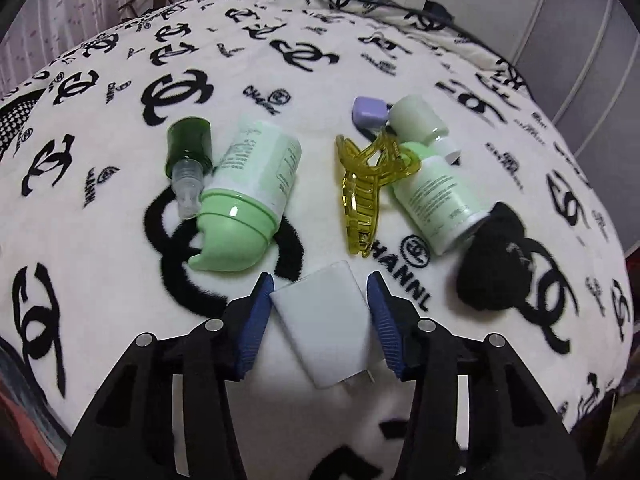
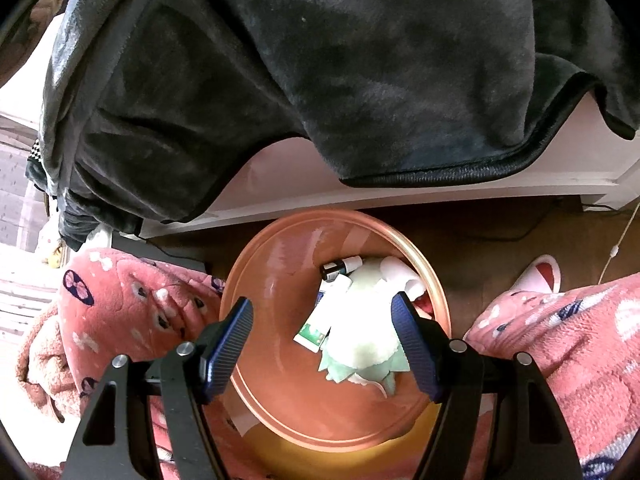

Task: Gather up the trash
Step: 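Lift the white charger with left tool while right tool grasps black pouch, then carry charger with left tool while right tool carries black pouch, both releasing into bin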

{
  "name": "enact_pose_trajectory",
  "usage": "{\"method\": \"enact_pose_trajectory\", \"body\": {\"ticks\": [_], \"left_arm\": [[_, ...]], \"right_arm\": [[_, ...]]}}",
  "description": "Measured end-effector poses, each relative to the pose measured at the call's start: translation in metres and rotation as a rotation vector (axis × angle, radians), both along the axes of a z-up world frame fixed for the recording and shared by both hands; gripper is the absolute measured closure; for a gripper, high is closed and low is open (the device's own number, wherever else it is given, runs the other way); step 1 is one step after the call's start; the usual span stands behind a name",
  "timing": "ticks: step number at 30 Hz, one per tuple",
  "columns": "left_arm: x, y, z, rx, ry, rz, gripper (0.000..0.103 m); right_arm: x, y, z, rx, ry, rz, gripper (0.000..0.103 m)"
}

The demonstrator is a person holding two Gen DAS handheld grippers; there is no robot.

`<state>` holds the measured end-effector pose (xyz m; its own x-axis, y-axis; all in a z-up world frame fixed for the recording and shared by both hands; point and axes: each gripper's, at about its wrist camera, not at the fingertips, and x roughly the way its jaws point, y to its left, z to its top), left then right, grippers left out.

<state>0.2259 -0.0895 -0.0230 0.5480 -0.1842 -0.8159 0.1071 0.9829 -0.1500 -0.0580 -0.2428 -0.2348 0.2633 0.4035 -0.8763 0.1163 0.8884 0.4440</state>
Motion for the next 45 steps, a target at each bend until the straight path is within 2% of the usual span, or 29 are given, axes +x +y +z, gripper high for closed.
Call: {"method": "enact_pose_trajectory", "body": {"ticks": [8,12,15,17,19,21,24,27,29,34,35,36,38,42,45], "left_arm": [[-0.033,0.024,0.034,-0.073,-0.127,-0.039,0.058],[-0.065,0.037,0.050,-0.108,-0.202,-0.082,0.058],[-0.103,0.048,0.060,-0.107,-0.271,-0.134,0.058],[-0.125,0.055,0.061,-0.096,-0.305,-0.156,0.058],[-0.144,0.062,0.058,-0.098,-0.316,-0.173,0.058],[-0.163,0.071,0.052,-0.109,-0.317,-0.186,0.058],[-0.183,0.082,0.044,-0.126,-0.314,-0.191,0.058],[-0.196,0.093,0.035,-0.157,-0.296,-0.190,0.059],[-0.202,0.099,0.031,-0.163,-0.288,-0.189,0.059],[-0.209,0.112,0.025,-0.163,-0.285,-0.175,0.059],[-0.208,0.115,0.024,-0.168,-0.281,-0.174,0.059],[-0.208,0.118,0.023,-0.173,-0.277,-0.168,0.059],[-0.208,0.123,0.022,-0.185,-0.272,-0.162,0.059],[-0.211,0.128,0.020,-0.200,-0.269,-0.166,0.059],[-0.214,0.126,0.021,-0.206,-0.265,-0.176,0.060]], "right_arm": [[-0.001,0.001,0.005,-0.030,-0.022,0.002,0.033],[-0.008,0.002,0.029,-0.059,-0.111,0.007,0.033],[-0.014,0.006,0.068,-0.106,-0.225,0.039,0.033],[-0.014,0.007,0.106,-0.119,-0.325,0.063,0.033],[-0.007,0.004,0.140,-0.138,-0.417,0.063,0.032],[0.010,-0.002,0.174,-0.130,-0.519,0.057,0.018],[0.067,-0.012,0.216,-0.162,-0.594,0.010,0.018],[0.129,-0.013,0.232,-0.240,-0.595,-0.038,0.018],[0.182,-0.005,0.238,-0.345,-0.583,-0.048,0.018],[0.279,0.009,0.220,-0.505,-0.451,-0.086,0.018],[0.288,0.010,0.215,-0.526,-0.428,-0.096,0.022],[0.296,0.009,0.210,-0.535,-0.394,-0.101,0.040],[0.295,0.002,0.207,-0.490,-0.364,-0.117,0.044],[0.275,-0.004,0.216,-0.450,-0.403,-0.125,0.047],[0.240,-0.007,0.238,-0.400,-0.463,-0.114,0.047]]}}
